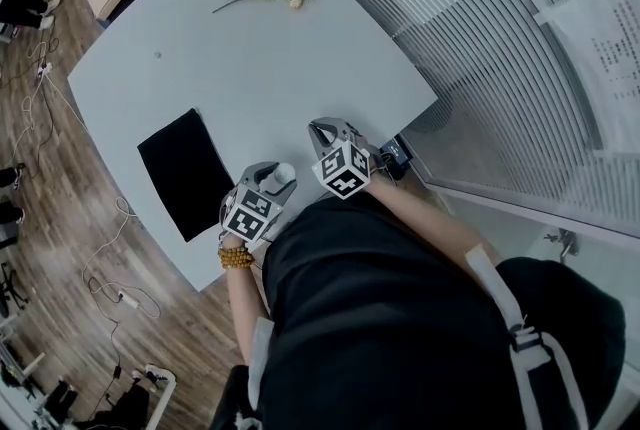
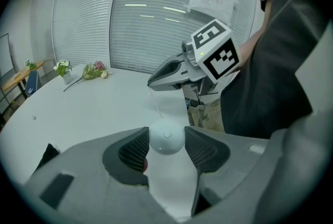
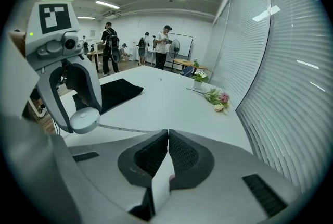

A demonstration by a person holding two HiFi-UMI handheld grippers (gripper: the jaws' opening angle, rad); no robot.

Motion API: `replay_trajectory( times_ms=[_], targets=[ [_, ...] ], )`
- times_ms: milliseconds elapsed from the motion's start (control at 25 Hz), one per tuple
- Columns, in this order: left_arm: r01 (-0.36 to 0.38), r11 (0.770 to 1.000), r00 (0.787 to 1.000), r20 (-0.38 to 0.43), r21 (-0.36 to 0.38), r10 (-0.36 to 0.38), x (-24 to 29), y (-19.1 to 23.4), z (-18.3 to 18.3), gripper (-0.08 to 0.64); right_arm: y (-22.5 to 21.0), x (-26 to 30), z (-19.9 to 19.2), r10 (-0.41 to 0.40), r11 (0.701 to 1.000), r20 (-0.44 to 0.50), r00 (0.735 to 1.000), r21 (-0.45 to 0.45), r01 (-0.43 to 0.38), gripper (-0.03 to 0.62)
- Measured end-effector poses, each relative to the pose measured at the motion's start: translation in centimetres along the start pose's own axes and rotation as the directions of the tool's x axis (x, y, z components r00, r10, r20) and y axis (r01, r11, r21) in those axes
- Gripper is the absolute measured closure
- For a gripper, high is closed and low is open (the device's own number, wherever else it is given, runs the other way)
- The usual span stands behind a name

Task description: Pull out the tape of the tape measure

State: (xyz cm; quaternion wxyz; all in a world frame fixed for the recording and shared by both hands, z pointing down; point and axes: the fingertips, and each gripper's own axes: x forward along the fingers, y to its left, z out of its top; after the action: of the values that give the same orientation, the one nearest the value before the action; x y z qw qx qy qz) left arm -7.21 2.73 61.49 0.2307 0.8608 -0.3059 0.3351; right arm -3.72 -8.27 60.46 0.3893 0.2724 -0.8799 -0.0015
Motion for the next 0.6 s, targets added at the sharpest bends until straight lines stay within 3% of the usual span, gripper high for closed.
replay_trajectory(
  times_ms=[600],
  targets=[
    [0.007, 1.0, 0.999, -0.052, -0.024, -0.008, 0.0, -0.4, -2.3, 0.334, -2.1, 0.0, -1.4, -0.069, 0.996, -0.037, 0.997, 0.05, 0.07, 0.589]
  ],
)
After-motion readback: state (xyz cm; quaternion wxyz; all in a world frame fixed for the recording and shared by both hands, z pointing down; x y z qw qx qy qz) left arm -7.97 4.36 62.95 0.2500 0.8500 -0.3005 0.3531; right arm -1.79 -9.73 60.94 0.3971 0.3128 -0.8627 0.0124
